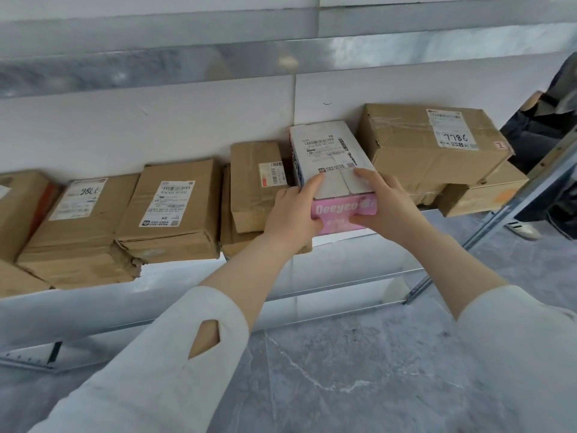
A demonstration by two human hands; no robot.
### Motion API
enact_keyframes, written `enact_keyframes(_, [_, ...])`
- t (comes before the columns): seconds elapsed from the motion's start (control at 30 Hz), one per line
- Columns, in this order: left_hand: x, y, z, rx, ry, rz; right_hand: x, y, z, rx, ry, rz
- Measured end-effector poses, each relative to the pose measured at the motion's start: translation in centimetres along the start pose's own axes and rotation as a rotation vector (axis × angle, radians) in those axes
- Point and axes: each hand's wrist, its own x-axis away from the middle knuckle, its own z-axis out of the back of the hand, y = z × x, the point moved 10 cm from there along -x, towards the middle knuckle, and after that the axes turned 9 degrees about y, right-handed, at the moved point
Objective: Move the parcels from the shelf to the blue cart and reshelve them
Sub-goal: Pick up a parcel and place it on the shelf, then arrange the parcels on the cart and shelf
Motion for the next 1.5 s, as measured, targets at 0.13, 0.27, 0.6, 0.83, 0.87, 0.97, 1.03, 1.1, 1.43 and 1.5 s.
enact_keyframes(0.13, [-0.2, 0.5, 0.8, 0.066, 0.012, 0.017, -0.1, -1.1, 1.3, -0.014, 0.025, 0.014])
enact_keyframes(0.27, [0.0, 0.9, 1.8, 0.115, 0.042, 0.024, 0.1, -2.3, 2.3, -0.027, 0.05, 0.034])
enact_keyframes(0.6, [-0.1, 1.8, 5.7, 0.219, 0.119, 0.036, 0.3, -5.7, 5.3, -0.065, 0.136, 0.056])
enact_keyframes(0.83, [1.6, 1.4, 10.2, 0.225, 0.233, 0.015, 1.4, -9.3, 5.5, -0.145, 0.225, 0.09])
enact_keyframes(0.87, [2.0, 0.9, 10.9, 0.227, 0.252, 0.026, 1.4, -10.1, 5.2, -0.154, 0.224, 0.102])
enact_keyframes(0.97, [3.4, -1.2, 13.1, 0.186, 0.323, 0.074, 1.4, -13.0, 3.8, -0.185, 0.216, 0.159])
enact_keyframes(1.03, [4.7, -3.1, 14.8, 0.165, 0.376, 0.115, 1.5, -15.4, 2.2, -0.208, 0.196, 0.201])
enact_keyframes(1.1, [6.5, -5.2, 16.7, 0.153, 0.429, 0.158, 1.7, -18.1, 0.4, -0.224, 0.176, 0.251])
enact_keyframes(1.43, [19.9, -17.7, 28.7, 0.04, 0.696, 0.415, 5.1, -36.0, -11.4, -0.433, -0.036, 0.491])
enact_keyframes(1.5, [23.1, -20.3, 31.5, 0.002, 0.744, 0.472, 6.3, -40.6, -13.9, -0.476, -0.083, 0.556])
